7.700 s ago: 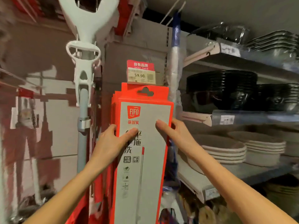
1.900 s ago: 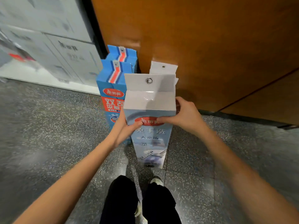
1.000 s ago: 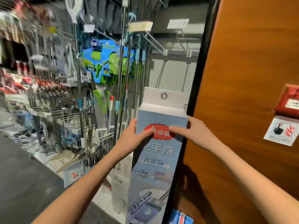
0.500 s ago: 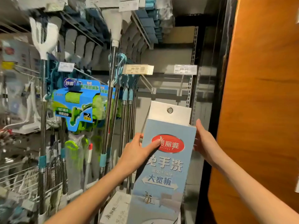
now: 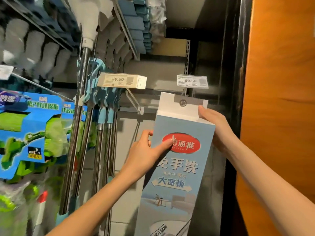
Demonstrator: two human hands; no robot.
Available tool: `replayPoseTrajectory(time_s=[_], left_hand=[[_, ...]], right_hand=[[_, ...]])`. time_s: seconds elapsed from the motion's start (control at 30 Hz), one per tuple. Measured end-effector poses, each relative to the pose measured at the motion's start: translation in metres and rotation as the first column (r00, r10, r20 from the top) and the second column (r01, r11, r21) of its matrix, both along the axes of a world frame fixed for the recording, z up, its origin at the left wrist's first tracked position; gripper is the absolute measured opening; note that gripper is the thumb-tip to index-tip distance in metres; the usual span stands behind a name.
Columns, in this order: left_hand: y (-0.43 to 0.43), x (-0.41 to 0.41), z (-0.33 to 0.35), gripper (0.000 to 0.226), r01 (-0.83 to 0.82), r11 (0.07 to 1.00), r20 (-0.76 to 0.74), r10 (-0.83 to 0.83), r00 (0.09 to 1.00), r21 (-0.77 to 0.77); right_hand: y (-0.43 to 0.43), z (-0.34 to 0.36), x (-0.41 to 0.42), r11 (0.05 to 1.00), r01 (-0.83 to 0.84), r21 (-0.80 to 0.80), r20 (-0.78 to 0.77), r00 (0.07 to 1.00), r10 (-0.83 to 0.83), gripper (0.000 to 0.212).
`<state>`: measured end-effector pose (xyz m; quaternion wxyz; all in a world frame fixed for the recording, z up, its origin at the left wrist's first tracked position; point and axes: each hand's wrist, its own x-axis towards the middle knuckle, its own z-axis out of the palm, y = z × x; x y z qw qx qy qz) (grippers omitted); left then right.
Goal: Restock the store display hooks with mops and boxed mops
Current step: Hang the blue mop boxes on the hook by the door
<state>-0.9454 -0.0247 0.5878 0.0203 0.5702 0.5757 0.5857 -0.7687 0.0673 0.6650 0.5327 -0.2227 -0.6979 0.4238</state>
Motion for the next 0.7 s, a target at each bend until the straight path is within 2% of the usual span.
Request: replayPoseTrajectory(time_s=[0.13,0.33,0.5,0.7], left_hand=[[0.017,-0.01,0.001,0.07,0.062,0.997,0.0,-0.062,0.998,0.044],[0.024,-0.013,0.0,0.075,0.213,0.969,0.003,-0.215,0.977,0.127],[0.033,-0.015,0.007,0.064,0.303,0.941,0.023,-0.31,0.95,0.152],[0.045,-0.023,0.002,0.065,0.356,0.926,0.077,-0.367,0.927,0.126]], right_hand=[[0.005,0.003,-0.002,0.994,0.084,0.071,-0.037,0.996,-0.081,0.029],[0.0,0.002,-0.002,0.971,0.185,0.149,-0.144,0.976,-0.164,0.03],[-0.001,0.008,-0.004,0.971,0.215,0.102,-0.156,0.968,-0.198,0.036],[0.009,0.005,-0.012,0.965,0.25,0.076,-0.126,0.963,-0.24,0.037]])
